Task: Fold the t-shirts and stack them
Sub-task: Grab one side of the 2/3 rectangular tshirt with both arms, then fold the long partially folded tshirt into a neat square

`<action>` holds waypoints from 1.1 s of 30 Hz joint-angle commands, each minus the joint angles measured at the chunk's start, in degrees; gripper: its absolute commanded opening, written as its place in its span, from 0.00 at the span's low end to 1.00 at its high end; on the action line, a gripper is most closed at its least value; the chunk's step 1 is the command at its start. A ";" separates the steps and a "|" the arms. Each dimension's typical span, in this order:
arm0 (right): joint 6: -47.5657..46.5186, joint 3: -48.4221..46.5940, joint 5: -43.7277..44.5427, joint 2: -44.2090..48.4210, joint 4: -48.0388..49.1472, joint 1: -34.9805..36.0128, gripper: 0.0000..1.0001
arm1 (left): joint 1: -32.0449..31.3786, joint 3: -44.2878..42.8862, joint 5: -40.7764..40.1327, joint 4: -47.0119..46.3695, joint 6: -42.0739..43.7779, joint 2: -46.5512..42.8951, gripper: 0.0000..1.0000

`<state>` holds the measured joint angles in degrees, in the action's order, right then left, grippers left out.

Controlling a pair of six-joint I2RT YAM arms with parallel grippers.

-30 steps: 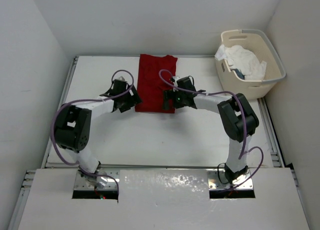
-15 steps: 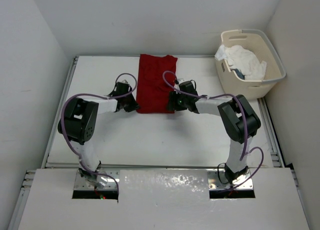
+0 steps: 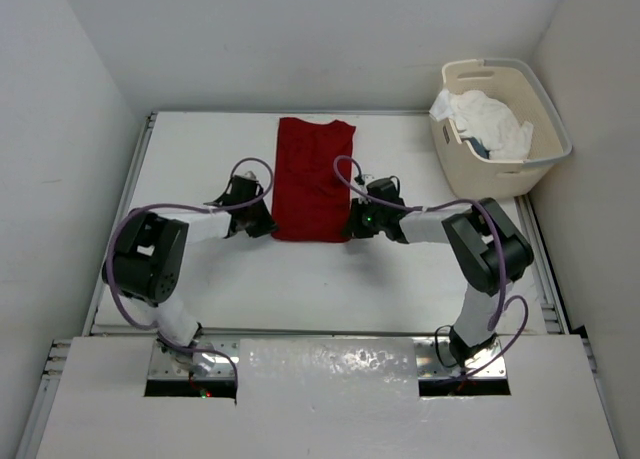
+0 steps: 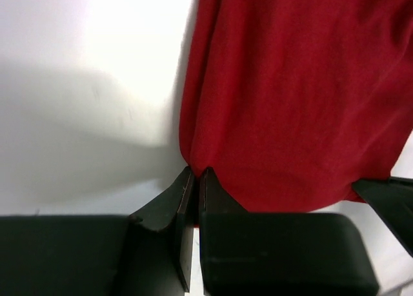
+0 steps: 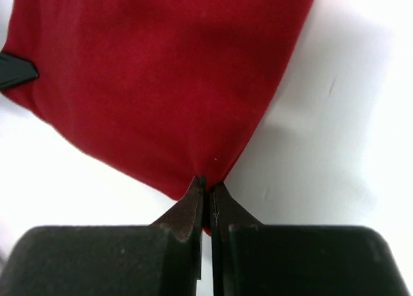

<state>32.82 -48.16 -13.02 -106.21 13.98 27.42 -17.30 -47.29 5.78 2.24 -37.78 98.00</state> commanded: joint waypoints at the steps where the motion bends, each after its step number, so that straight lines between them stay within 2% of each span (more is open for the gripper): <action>1: -1.00 3.94 -5.77 5.83 -3.24 0.26 0.00 | -1.94 1.84 -1.04 4.24 0.87 -6.22 0.00; 5: -4.07 9.04 -8.87 15.23 -13.15 1.58 0.00 | -8.79 5.88 -2.52 10.75 -0.45 -16.06 0.00; 8: -4.26 12.47 -10.18 23.75 -21.76 3.16 0.00 | -11.96 6.41 -2.80 19.36 -2.81 -23.71 0.00; 12: -3.55 12.75 -11.24 33.07 -32.41 3.87 0.00 | -12.14 6.60 0.81 27.46 -5.63 -33.73 0.00; 16: -2.06 9.06 -13.79 37.65 -38.05 3.87 0.00 | -12.23 0.38 1.96 30.63 -6.34 -38.14 0.00; 20: -5.65 -2.25 -9.24 35.04 -45.08 3.61 0.00 | -12.23 -6.05 -2.35 31.60 -4.33 -36.22 0.00; 25: -5.93 -10.27 -7.46 28.97 -46.24 -0.08 0.00 | -11.53 -13.08 -8.85 26.69 -3.36 -29.98 0.00; 33: -6.54 -23.64 -11.76 15.52 -45.80 -6.23 0.00 | -5.64 -22.39 -7.98 14.20 -1.08 -17.41 0.00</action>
<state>27.09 -67.57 -22.96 -87.37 -31.46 22.92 -25.08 -64.45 -0.47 24.23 -41.15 78.59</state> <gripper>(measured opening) 0.009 0.021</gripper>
